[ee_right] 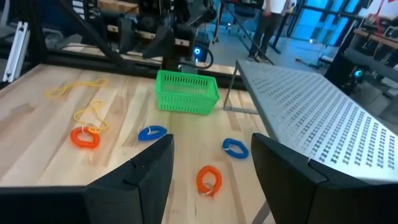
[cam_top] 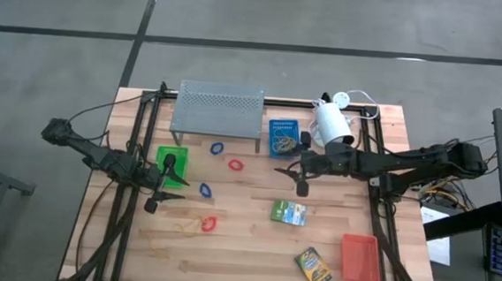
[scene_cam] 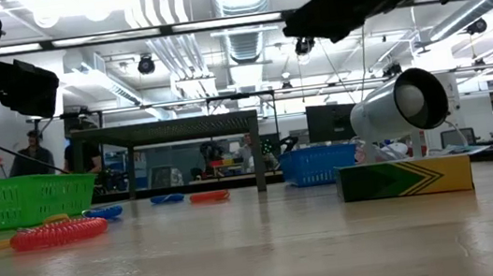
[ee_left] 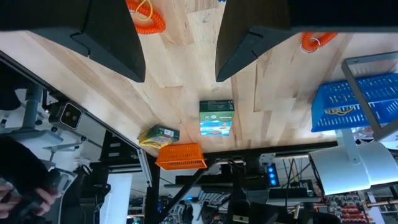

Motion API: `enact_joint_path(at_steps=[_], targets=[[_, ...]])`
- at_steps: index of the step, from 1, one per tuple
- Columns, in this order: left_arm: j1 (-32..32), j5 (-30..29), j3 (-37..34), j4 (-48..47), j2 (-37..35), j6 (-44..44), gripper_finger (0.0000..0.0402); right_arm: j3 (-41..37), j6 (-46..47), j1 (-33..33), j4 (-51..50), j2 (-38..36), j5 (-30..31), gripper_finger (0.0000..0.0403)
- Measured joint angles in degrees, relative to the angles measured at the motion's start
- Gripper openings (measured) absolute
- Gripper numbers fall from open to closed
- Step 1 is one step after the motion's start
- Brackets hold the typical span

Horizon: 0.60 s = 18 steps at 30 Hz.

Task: Pick & Place Office Desk Supplies
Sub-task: Put the yellow rubber band into the blue bin

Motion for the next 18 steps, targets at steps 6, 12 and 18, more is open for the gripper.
enact_joint_path(at_steps=[6, 12, 18], targets=[[0.01, -0.01, 0.02, 0.00, 0.00, -0.01, 0.0200, 0.65, -0.07, -0.01, 0.10, 0.02, -0.03, 0.0212], [0.02, 0.00, 0.00, 0.00, 0.00, -0.02, 0.0200, 0.60, 0.00, -0.01, -0.06, 0.02, -0.08, 0.0212], [0.00, 0.00, 0.00, 0.00, 0.00, 0.00, 0.0200, 0.54, -0.05, -0.01, -0.05, 0.02, -0.08, 0.0212]])
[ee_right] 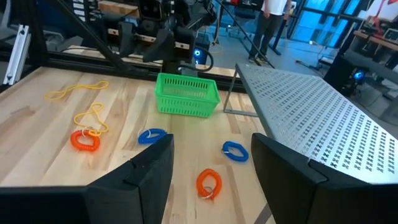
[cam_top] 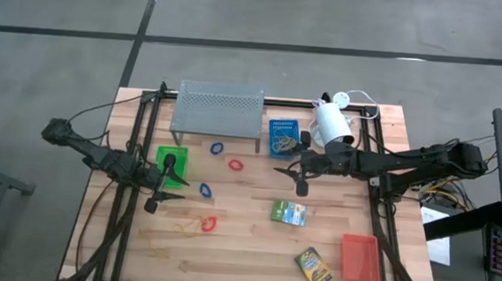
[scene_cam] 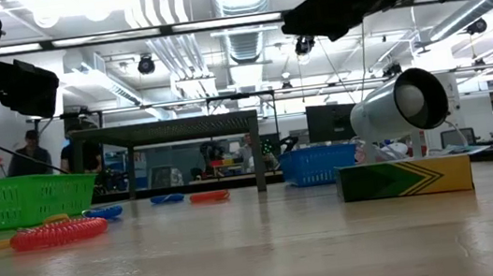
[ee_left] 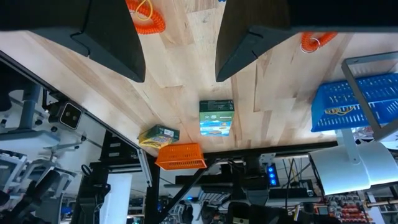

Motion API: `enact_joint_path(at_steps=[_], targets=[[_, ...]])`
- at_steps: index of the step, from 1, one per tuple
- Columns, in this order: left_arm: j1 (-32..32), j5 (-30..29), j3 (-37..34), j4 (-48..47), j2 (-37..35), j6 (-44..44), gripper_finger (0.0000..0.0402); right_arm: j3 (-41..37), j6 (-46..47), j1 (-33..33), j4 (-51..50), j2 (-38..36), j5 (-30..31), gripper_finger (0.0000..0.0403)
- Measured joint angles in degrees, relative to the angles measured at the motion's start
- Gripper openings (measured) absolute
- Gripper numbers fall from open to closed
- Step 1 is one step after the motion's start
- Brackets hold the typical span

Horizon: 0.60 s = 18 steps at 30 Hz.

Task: Pick & Place Office Desk Supplies
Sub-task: Put the yellow rubber band into the blue bin

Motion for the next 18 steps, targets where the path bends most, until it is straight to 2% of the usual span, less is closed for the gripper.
enact_joint_path(at_steps=[14, 18], targets=[[0.00, -0.01, 0.00, 0.00, 0.00, -0.10, 0.0200, 0.00, 0.05, 0.00, 0.01, 0.07, -0.02, 0.0212], [0.02, -0.02, 0.00, 0.07, 0.00, -2.68, 0.0200, 0.00, 0.04, 0.00, 0.01, 0.07, 0.00, 0.0212]])
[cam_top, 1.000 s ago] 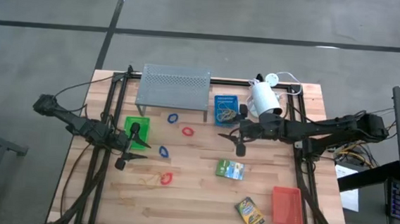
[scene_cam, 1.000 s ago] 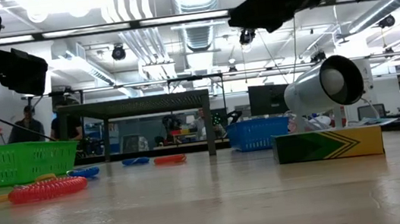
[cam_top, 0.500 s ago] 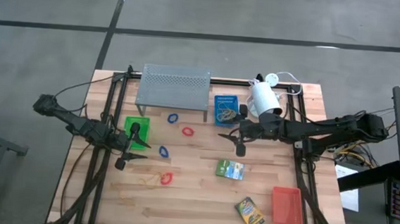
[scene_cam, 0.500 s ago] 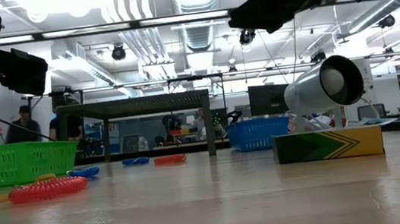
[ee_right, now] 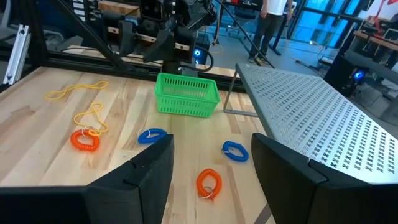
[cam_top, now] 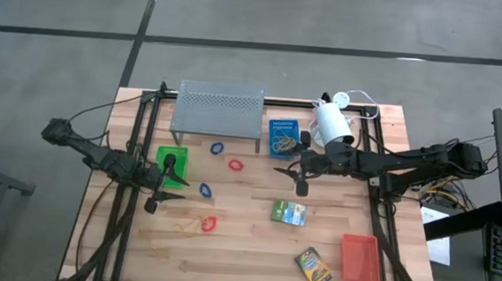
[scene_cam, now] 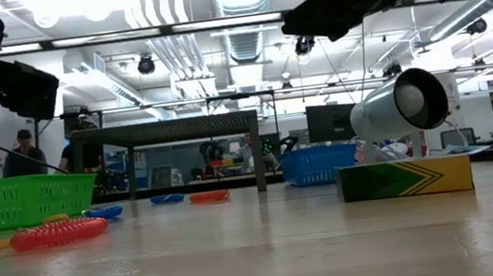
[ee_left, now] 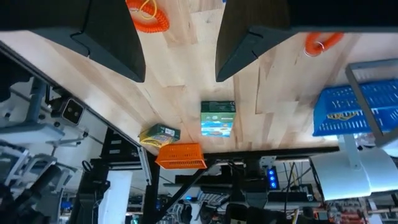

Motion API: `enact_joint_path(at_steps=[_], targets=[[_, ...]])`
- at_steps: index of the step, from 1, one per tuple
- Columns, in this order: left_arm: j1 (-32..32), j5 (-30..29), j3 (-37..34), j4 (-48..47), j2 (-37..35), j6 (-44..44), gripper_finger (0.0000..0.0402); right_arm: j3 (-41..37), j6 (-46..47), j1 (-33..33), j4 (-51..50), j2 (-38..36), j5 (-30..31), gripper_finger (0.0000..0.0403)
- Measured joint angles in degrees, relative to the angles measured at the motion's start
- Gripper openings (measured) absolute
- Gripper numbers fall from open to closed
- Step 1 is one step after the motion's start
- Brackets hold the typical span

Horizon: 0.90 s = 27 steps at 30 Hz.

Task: Pick & Place Office Desk Supplies
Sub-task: Put the yellow rubber band into the blue bin

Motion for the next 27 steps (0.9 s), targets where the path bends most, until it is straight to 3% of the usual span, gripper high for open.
enact_joint_path(at_steps=[5, 13, 19, 27], targets=[[0.00, -4.62, 2.71, -4.10, 0.04, -7.64, 0.0200, 0.00, 0.01, 0.00, 0.00, 0.00, -0.01, 0.0212], [0.00, -8.42, 9.18, -6.81, 6.49, -8.97, 0.0200, 0.00, -0.11, 0.00, 0.01, 0.00, -0.01, 0.0212], [-0.13, -9.25, 16.35, -7.64, 19.12, -12.44, 0.0201, 0.00, 0.00, 0.00, 0.00, 0.00, -0.01, 0.0212], [-0.23, -9.20, 32.77, -24.32, 40.48, -26.47, 0.0201, 0.00, -0.12, 0.00, 0.00, 0.00, -0.01, 0.0212]])
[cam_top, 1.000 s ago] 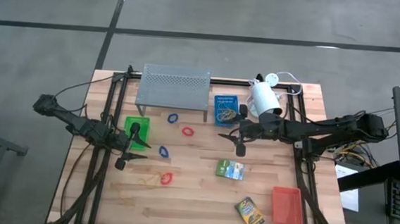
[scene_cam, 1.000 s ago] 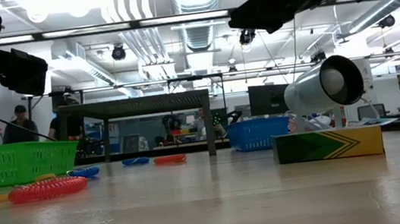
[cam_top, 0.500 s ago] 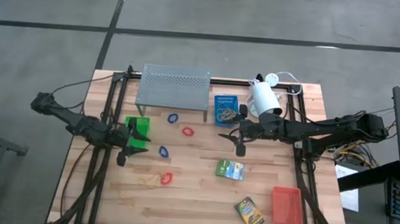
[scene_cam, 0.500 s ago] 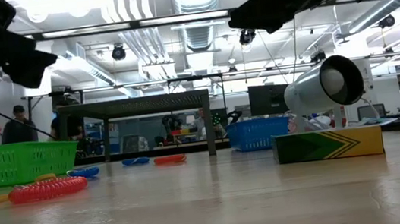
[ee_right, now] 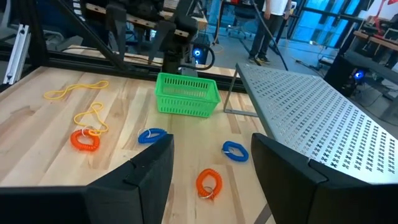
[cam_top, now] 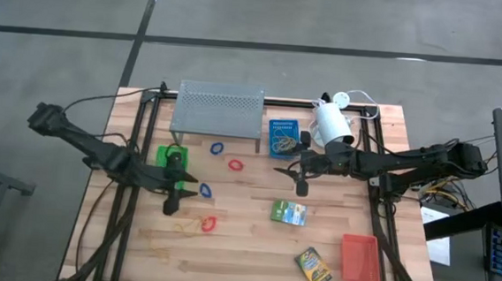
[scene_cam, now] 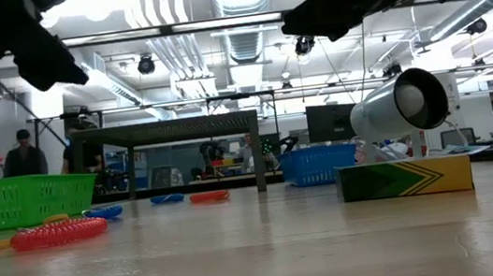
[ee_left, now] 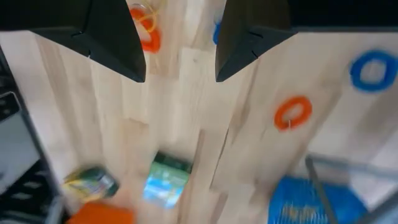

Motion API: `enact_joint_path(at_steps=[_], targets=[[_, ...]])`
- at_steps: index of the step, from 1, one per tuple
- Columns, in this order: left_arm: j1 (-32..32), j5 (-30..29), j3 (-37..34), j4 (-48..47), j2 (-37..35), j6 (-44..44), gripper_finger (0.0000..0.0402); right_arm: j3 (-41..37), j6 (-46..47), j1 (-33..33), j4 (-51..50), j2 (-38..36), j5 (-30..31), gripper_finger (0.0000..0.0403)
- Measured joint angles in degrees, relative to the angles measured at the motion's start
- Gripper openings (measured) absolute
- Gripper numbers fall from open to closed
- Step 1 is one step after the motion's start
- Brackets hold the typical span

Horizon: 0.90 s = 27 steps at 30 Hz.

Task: Pick & Place Office Desk Supplies
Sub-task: Put the yellow rubber band into the blue bin

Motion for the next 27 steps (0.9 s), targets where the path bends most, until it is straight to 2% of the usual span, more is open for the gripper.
enact_joint_path(at_steps=[3, 6, 10, 16, 20, 27], targets=[[-0.02, 1.10, 6.06, -8.53, 6.78, -8.85, 0.0201, 0.00, 0.12, 0.00, 0.01, 0.00, 0.00, 0.0212], [-0.02, 5.03, 10.74, -15.96, 11.75, -17.87, 0.0201, 0.00, 0.08, 0.00, 0.00, 0.00, 0.02, 0.0212], [-0.19, 8.86, 13.40, -23.62, 15.72, -23.06, 0.0200, 0.00, 0.01, 0.00, 0.01, 0.00, 0.00, 0.0212], [-2.69, 11.04, 10.59, -22.16, 17.57, -32.04, 0.0190, 0.00, 0.13, 0.00, 0.00, 0.00, 0.00, 0.0212], [-5.75, 13.81, 8.19, -16.62, 19.80, -33.62, 0.0184, 0.00, 0.05, 0.00, 0.00, 0.00, 0.00, 0.0212], [-7.36, 15.52, 8.55, -13.73, 26.02, -37.98, 0.0177, 0.00, 0.11, 0.00, 0.00, 0.00, 0.00, 0.0212]])
